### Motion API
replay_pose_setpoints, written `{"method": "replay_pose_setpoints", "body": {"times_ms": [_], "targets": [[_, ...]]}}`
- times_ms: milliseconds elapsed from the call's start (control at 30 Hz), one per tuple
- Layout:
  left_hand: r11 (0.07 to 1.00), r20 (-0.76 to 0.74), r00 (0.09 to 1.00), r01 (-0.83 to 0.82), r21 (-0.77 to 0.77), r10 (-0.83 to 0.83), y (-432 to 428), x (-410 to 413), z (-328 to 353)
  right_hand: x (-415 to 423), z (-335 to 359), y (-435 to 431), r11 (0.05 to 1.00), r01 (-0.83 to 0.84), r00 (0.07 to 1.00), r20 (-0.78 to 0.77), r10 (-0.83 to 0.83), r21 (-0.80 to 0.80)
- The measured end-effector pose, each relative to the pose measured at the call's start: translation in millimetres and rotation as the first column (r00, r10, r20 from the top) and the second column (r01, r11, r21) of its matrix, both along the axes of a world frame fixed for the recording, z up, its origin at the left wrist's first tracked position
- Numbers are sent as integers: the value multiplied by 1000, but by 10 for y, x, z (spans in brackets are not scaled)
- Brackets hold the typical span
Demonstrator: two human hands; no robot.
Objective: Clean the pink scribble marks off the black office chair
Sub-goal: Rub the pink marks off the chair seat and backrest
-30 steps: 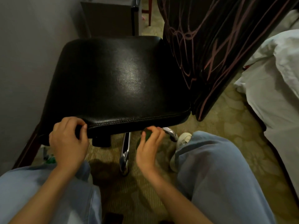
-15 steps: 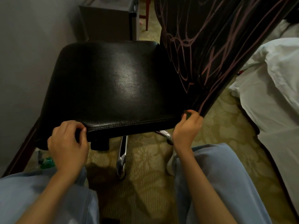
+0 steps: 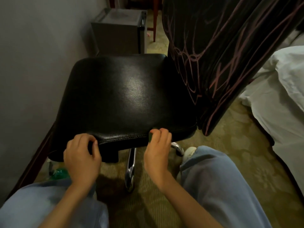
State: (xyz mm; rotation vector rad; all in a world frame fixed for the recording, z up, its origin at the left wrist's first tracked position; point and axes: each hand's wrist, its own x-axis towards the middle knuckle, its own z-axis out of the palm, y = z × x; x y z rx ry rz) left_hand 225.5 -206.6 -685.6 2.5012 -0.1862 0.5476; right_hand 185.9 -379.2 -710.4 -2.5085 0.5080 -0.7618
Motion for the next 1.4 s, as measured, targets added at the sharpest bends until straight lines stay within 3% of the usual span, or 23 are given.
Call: {"method": "replay_pose_setpoints", "body": {"times_ms": [100, 167, 267, 433, 533, 633, 733, 833, 1067, 1200, 1267, 1400], "targets": [[1000, 5, 1000, -8, 12, 7, 5, 8, 21, -104, 30, 142, 981, -194, 979, -62, 195, 22], [999, 0, 999, -42, 8, 42, -5, -13, 27, -181, 78, 152, 969, -237, 969, -57, 240, 65], [998, -2, 998, -60, 27, 60, -81, -103, 0, -243, 262, -63, 985, -119, 993, 4, 119, 128], [993, 14, 998, 59, 98, -61, -225, -191, -46, -217, 364, -841, 955, 263, 963, 18, -268, 138], [998, 15, 999, 45, 43, -45, -267, -181, -55, -126, 201, -877, 929, 333, 942, -13, -335, 160], [998, 3, 998, 56, 20, -56, -292, -139, -72, -63, 79, -480, 967, 231, 970, 46, -237, 108], [996, -6, 998, 63, 57, -63, -277, -113, -88, -61, -21, 64, 1000, 30, 1000, 10, -30, -4], [994, -3, 998, 64, 84, -64, -270, -99, -79, 9, -89, 382, 995, -66, 998, -9, 65, -70], [987, -26, 998, 60, 147, -57, -353, -103, 84, -179, 189, 22, 964, -264, 964, -19, 265, 43], [965, 67, 970, 222, 140, -233, -582, -62, 74, -415, 557, -524, 964, -195, 965, 212, 156, 179], [953, 78, 955, 277, 120, -288, -714, -12, 55, -551, 728, -856, 988, -87, 964, 259, 51, 129], [940, 73, 938, 332, 79, -338, -887, 43, 12, -711, 1017, -1430, 983, 68, 935, 355, -3, -172]]}}
